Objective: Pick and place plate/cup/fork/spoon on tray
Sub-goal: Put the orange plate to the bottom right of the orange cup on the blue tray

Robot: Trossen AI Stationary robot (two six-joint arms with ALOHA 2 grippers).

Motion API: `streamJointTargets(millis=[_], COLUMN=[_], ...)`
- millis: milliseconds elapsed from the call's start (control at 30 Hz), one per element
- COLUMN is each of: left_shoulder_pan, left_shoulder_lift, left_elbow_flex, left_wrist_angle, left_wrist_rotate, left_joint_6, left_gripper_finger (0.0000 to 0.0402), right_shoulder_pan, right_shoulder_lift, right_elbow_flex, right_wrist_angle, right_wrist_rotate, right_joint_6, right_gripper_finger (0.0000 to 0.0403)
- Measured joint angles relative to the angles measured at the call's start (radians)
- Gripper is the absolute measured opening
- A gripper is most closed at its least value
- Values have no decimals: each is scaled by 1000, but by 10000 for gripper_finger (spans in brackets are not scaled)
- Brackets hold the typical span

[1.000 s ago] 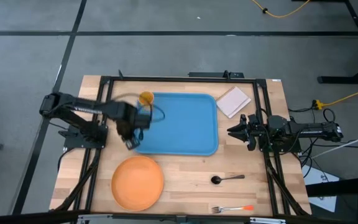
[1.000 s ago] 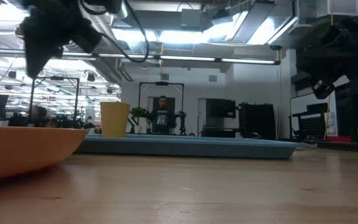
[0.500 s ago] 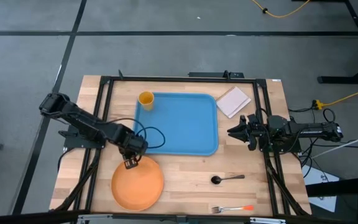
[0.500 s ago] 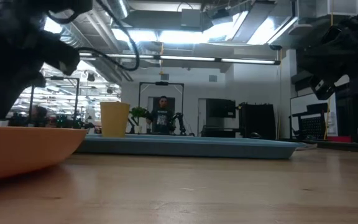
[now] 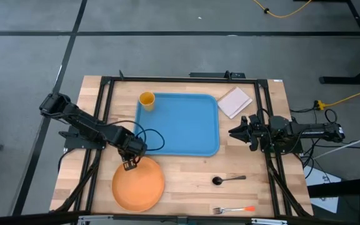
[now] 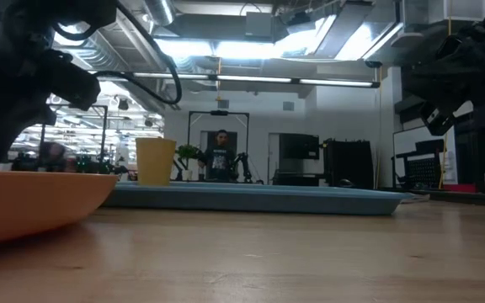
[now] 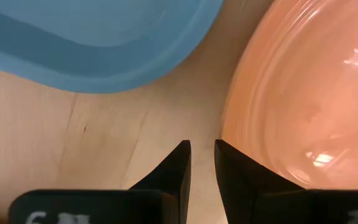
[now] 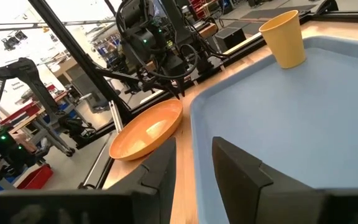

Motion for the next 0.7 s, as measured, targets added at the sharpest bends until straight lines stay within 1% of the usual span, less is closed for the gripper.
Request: streamJointTargets(millis=[133, 333, 700], left_shoulder_pan=[0, 0, 0], left_shoulder_lift=[0, 0, 10], left_elbow_flex=[0, 0, 0], left_wrist_angle=[5, 72, 78], left_wrist_rotate=[-1, -3, -23], left_joint_6=[0, 16, 35], left_gripper_finger=[64, 64, 64], right_shoulder_pan=[0, 0, 0], right_shoulder_lift=[0, 0, 0], right_elbow_flex=[0, 0, 0], right_wrist_angle=[0, -1, -1], right_wrist_rotate=[0, 1, 2], right_joint_6=[0, 0, 22], right_gripper_finger=[110, 110, 110])
